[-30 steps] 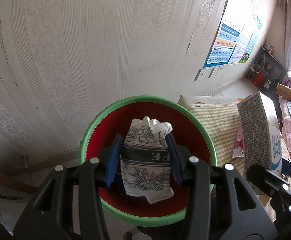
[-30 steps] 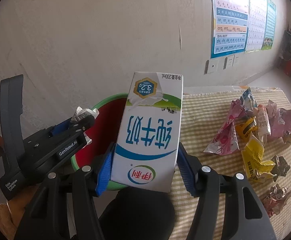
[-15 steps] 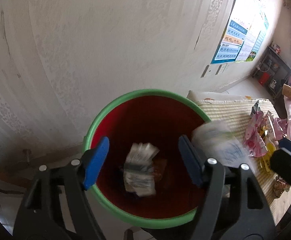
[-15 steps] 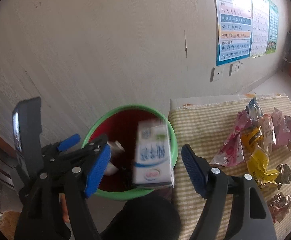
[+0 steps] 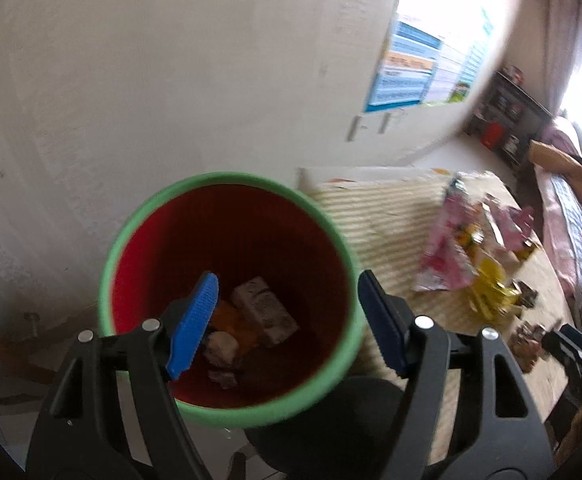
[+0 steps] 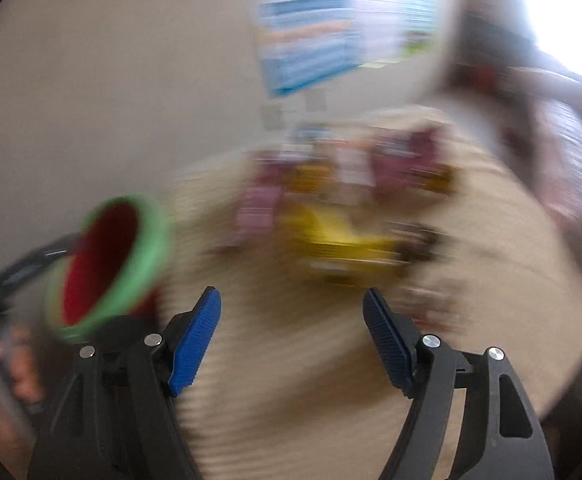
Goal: Collect trash
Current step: 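Grasp the crumpled paper ball with right tool while left tool grasps pink wrapper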
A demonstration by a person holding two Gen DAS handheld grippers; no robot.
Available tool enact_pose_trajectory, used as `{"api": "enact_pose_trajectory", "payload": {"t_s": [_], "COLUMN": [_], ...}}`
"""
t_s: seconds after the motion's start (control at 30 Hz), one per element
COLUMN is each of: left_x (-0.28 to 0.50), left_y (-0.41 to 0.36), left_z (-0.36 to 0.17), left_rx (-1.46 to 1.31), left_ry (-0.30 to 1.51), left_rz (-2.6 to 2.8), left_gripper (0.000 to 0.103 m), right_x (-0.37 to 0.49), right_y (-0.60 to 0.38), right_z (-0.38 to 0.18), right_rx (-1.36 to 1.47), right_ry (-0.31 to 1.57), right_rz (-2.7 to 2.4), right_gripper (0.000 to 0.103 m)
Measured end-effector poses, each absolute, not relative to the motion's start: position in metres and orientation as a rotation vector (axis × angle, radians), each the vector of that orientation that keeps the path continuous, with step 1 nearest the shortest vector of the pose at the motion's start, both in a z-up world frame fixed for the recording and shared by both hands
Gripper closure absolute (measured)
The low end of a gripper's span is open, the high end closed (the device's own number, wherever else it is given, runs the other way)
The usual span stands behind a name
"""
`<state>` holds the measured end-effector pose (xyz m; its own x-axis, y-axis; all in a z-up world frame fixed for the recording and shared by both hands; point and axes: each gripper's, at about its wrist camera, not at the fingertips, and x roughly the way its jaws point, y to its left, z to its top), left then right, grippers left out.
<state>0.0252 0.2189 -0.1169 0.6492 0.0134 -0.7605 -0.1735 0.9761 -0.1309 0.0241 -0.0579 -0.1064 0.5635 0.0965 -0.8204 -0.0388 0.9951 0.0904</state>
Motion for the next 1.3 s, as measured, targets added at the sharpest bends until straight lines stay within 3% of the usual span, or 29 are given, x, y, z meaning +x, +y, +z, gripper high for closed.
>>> {"api": "enact_pose_trajectory", "payload": {"t_s": [0.3, 0.33, 0.4, 0.5, 0.77, 0.87, 0.97, 1.03, 1.3], "left_x": [0.032, 0.035, 0.045, 0.068, 0.134, 0.150, 0.156, 0.157, 0.113], "left_y": [0.139, 0.133, 0.120, 0.105, 0.064, 0.054, 0.058, 0.064, 0.070], "left_z": [-0.117, -0.120, -0.126, -0.133, -0.150, -0.171, -0.190, -0.198, -0.165], "left_rx": [-0.128, -0.121, -0.113, -0.113, -0.053, -0.022, -0.019, -0.027, -0.049], "left_ry": [0.910, 0.918, 0.933, 0.952, 0.970, 1.045, 1.110, 1.146, 1.048], "left_rz": [-0.036, -0.040, -0.048, -0.048, -0.076, -0.076, -0.049, -0.042, -0.095], "left_gripper": [0.033, 0.033, 0.033, 0.034, 0.035, 0.044, 0.059, 0.090, 0.098], "right_x": [0.040, 0.041, 0.040, 0.036, 0.016, 0.012, 0.014, 0.015, 0.015], "right_y": [-0.158, -0.161, -0.165, -0.167, -0.182, -0.188, -0.185, -0.182, -0.176], "right_z": [-0.167, -0.176, -0.185, -0.176, -0.158, -0.153, -0.146, -0.145, -0.139], "right_rx": [0.369, 0.397, 0.479, 0.475, 0.501, 0.522, 0.499, 0.486, 0.473], "right_ry": [1.086, 1.109, 1.128, 1.107, 1.085, 1.065, 1.040, 1.032, 1.013], "right_rz": [-0.036, -0.031, 0.020, 0.037, 0.032, 0.038, 0.047, 0.054, 0.070], "right_gripper": [0.033, 0.036, 0.057, 0.073, 0.078, 0.078, 0.078, 0.078, 0.079]}}
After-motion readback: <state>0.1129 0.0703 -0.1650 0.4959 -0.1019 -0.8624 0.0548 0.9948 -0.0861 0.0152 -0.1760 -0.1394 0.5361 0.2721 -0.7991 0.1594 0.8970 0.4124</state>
